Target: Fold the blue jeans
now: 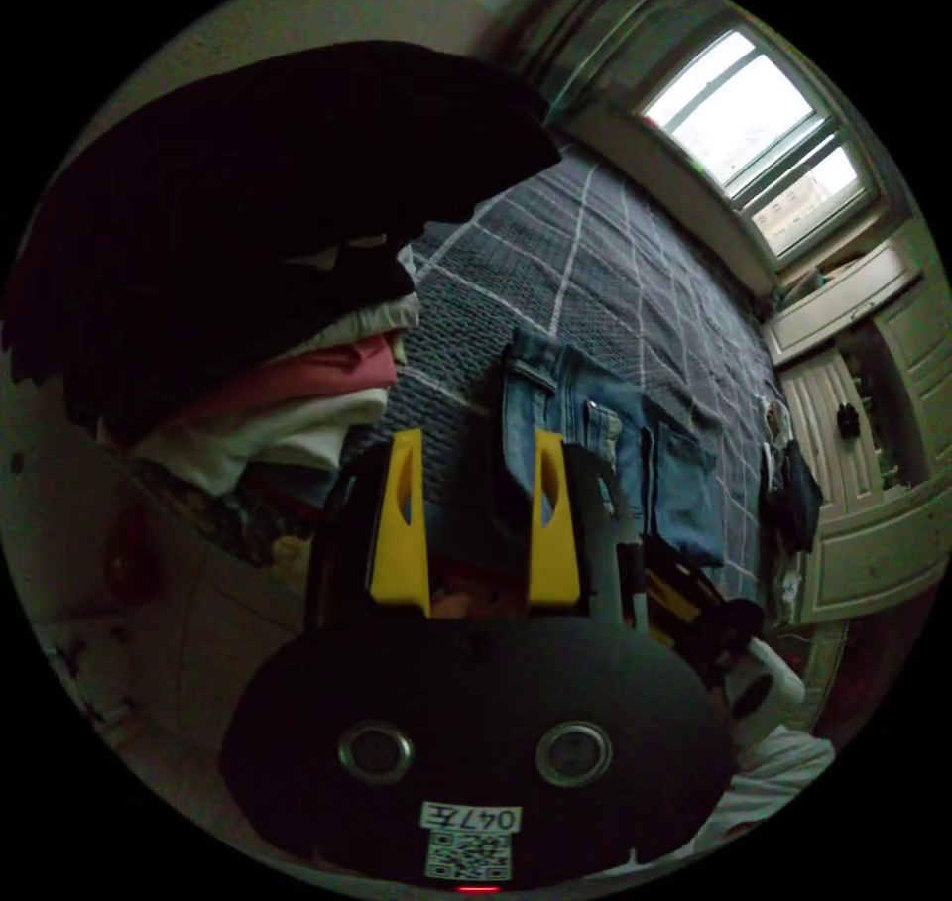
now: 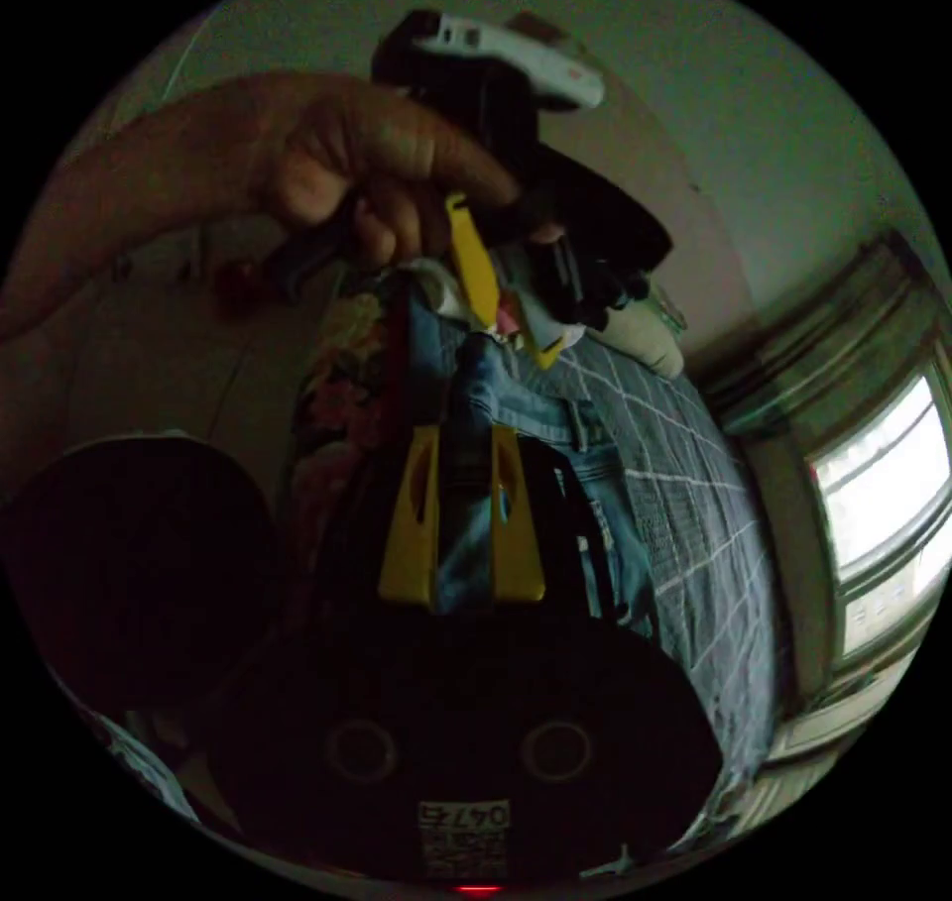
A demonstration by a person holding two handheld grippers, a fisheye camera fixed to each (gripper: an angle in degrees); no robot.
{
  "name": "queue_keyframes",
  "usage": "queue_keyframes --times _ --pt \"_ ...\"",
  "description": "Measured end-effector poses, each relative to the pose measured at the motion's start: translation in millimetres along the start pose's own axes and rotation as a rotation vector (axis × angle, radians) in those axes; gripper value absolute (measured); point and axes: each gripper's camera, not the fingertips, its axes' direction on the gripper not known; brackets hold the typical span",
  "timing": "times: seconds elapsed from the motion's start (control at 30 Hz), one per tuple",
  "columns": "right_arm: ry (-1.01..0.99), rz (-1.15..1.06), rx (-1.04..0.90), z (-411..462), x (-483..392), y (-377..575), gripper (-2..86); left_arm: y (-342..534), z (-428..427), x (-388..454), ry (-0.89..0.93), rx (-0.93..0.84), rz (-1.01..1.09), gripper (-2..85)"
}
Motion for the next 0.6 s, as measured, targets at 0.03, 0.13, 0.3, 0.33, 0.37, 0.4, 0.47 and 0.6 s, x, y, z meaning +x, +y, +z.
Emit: queue_keyframes --times 0.03,0.13,0.3,0.33,0.37,0.4,0.47,0.6 --pt "-0.006 0.051 0.045 -10.1 6.6 10.8 3.7 -4.9 6.1 5.4 0.01 -0.011 -0.008 16.5" --pt "-0.081 0.213 0.14 -28.1 28.7 42.2 3.6 -16.3 18.7 18.1 0.104 -0.036 -0.028 18.0" --pt "-0.141 0.348 0.226 -47.6 55.5 92.3 3.5 -34.9 48.3 36.9 0.156 -0.114 -0.09 18.5" --pt "-0.124 0.329 0.222 -51.9 55.0 99.4 3.5 -39.0 60.6 40.5 0.197 -0.157 -0.12 18.3" --pt "-0.114 0.315 0.218 -53.9 53.9 102.4 3.4 -42.3 73.0 44.4 0.252 -0.2 -0.154 17.7" --pt "-0.091 0.286 0.206 -57.2 51.0 108.0 3.4 -43.6 78.4 46.5 0.281 -0.219 -0.169 17.4" --pt "-0.057 0.25 0.199 -62.2 46.9 118.1 3.3 -47.9 94.7 56.9 0.354 -0.258 -0.205 10.8" --pt "0.009 0.253 0.204 -81.0 51.7 153.6 3.2 -47.2 88.6 90.4 0.368 -0.197 -0.161 4.4"
